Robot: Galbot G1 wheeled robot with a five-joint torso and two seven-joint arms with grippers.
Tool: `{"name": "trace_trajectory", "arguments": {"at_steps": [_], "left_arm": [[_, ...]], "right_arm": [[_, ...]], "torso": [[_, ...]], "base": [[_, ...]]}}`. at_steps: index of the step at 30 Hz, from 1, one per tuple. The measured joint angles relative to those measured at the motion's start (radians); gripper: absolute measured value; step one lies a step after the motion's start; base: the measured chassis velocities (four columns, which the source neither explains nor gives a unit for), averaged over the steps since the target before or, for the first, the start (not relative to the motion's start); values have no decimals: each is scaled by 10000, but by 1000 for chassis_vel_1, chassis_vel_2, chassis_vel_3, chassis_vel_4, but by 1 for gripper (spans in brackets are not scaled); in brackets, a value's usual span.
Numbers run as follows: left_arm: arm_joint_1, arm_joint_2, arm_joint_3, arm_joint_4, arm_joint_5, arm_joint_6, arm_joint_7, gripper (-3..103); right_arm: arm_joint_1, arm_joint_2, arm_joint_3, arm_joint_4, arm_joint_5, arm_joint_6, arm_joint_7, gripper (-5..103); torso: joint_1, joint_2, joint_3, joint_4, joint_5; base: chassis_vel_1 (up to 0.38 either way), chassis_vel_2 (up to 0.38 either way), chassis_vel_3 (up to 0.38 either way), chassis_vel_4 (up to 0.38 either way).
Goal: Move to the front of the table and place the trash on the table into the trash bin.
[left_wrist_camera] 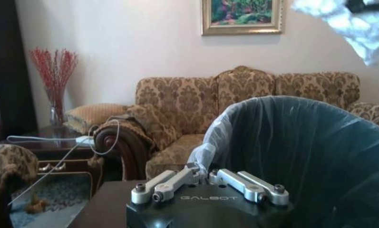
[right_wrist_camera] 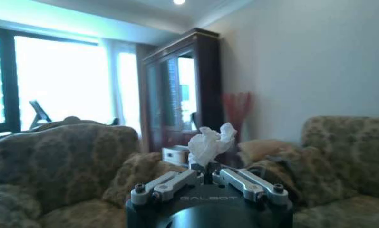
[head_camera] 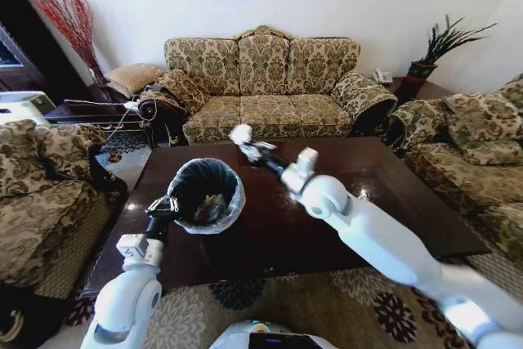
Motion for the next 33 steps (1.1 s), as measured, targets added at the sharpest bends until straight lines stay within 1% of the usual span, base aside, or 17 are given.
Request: {"name": "trace_trajectory", "arguments": {"at_steps": [6,8,10,12,13,15,16,17,19,21,24,25,27,28,30,32,33], "left_arm": [[-83,-72,2,79,11,10,1,3],[-122,-84,3,105,11,15,15,3],[-129,-87,3,109,11,17,15,3],[-157,-120,11,113,11,29,15,3],[-157,-120,11,113,11,29,15,3],[-176,-146,17,134,11,35,14,3],[-186,-157,19,145,12,36,12,3],[-186,-157,19,145,12,36,12,3],[-195,-176,23,148,14,37,12,3],[-196,-178,24,148,14,37,12,3],[-209,-180,0,147,14,37,12,3],[-209,-180,0,147,14,37,12,3],[-213,-187,-22,128,15,37,10,3],[-213,-190,-23,122,14,37,10,3],[-220,-204,-24,112,14,38,11,3],[-228,-229,-24,99,14,38,11,3],[-228,-229,-24,99,14,38,11,3]], "right_arm": [[264,151,-989,0,-102,-313,-25,0],[145,137,-1249,-186,-505,-467,-105,8],[126,138,-1297,-259,-710,-451,-149,8],[100,143,-1371,-489,-1335,-351,-513,19],[100,143,-1371,-489,-1335,-351,-513,19],[132,161,-1380,-562,-1466,-367,-591,30],[154,177,-1382,-595,-1480,-367,-610,36],[154,177,-1382,-595,-1480,-367,-610,36],[204,205,-1428,-624,-1484,-364,-619,47],[220,215,-1452,-623,-1484,-357,-633,47],[267,222,-1545,-585,-1482,-298,-820,63],[267,222,-1545,-585,-1482,-298,-820,63],[309,210,-1585,-573,-1484,-231,-999,74],[322,213,-1590,-576,-1484,-217,-1019,74],[336,234,-1594,-600,-1485,-178,-1024,80],[340,281,-1595,-641,-1485,-98,-1000,90],[340,281,-1595,-641,-1485,-98,-1000,90]], "torso": [[0,0,0,-4,1],[0,0,0,-6,6],[-1,0,0,-7,6],[0,0,0,-6,6],[0,0,0,-6,6],[0,0,0,-5,5],[0,0,0,-5,4],[0,0,0,-5,4],[0,0,0,-6,6],[0,0,0,-6,6],[0,0,0,-5,5],[0,0,0,-5,5],[0,0,0,-5,5],[0,0,0,-5,5],[-1,0,0,-5,6],[0,0,0,-5,6],[0,0,0,-5,6]], "base": [[0,0,0,0],[0,0,0,0],[0,0,0,0],[0,0,0,0],[0,0,0,0],[0,0,0,0],[0,0,0,0],[0,0,0,0],[0,0,0,0],[0,0,0,0],[0,0,0,0],[0,0,0,0],[0,0,0,0],[0,0,0,0],[0,0,0,0],[0,0,0,0],[0,0,0,0]]}}
